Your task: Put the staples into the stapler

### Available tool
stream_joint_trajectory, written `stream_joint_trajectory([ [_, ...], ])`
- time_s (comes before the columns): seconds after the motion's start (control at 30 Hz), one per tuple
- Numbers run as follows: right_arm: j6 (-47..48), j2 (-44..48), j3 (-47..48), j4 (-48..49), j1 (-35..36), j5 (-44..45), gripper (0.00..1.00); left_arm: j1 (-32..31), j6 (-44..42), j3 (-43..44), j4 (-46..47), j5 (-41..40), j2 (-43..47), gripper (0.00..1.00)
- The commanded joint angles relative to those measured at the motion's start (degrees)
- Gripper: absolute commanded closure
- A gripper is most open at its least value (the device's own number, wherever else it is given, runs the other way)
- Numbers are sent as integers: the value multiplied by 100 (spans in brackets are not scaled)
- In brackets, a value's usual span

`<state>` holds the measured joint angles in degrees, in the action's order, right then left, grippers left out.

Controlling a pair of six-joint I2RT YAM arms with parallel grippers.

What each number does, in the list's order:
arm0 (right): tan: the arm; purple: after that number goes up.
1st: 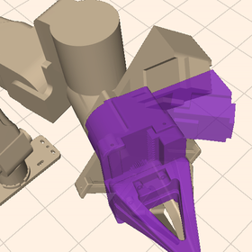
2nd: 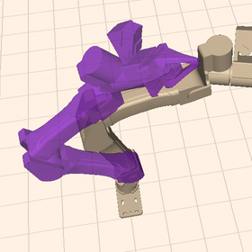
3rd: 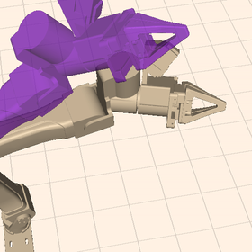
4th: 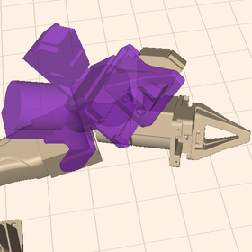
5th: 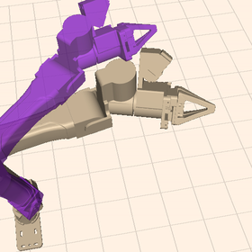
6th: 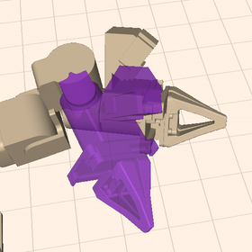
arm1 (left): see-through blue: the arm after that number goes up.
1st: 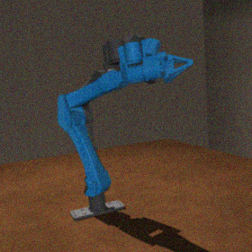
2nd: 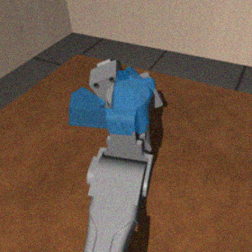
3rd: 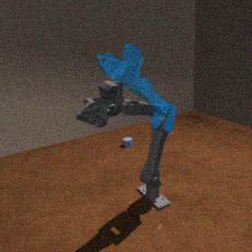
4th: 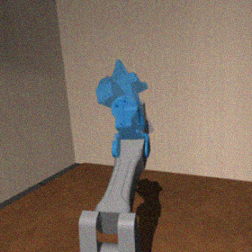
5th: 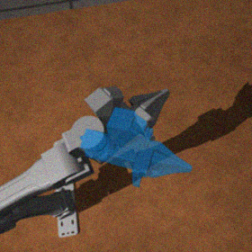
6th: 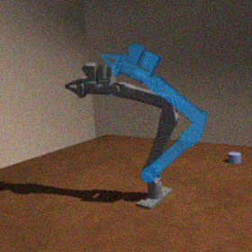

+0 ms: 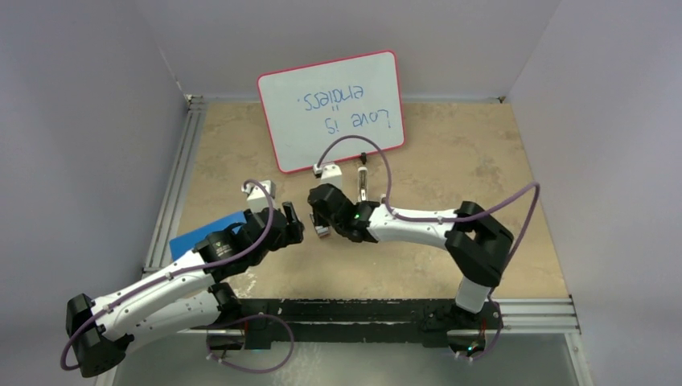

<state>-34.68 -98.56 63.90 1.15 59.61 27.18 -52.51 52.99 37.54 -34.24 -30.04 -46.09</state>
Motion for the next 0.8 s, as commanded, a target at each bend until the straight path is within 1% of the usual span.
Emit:
stream_joint_trajectory([
  [0.0,-130,-433,441,-507,157,-2,61,30,124,87,-46,-129,181,32],
  [0.13,-82,-660,606,-541,217,-78,63,30,127,79,-108,-181,268,32],
  [0.37,-20,-1018,799,-624,296,-101,62,30,132,30,-109,-161,284,31],
  [0.57,-94,-1190,923,-700,306,147,63,30,125,18,-116,-160,302,32],
  [0.67,-209,-1285,1021,-854,307,383,64,30,115,17,-112,-166,302,32],
  [0.77,-200,-1336,1065,-890,313,430,66,30,117,17,-109,-162,298,32],
])
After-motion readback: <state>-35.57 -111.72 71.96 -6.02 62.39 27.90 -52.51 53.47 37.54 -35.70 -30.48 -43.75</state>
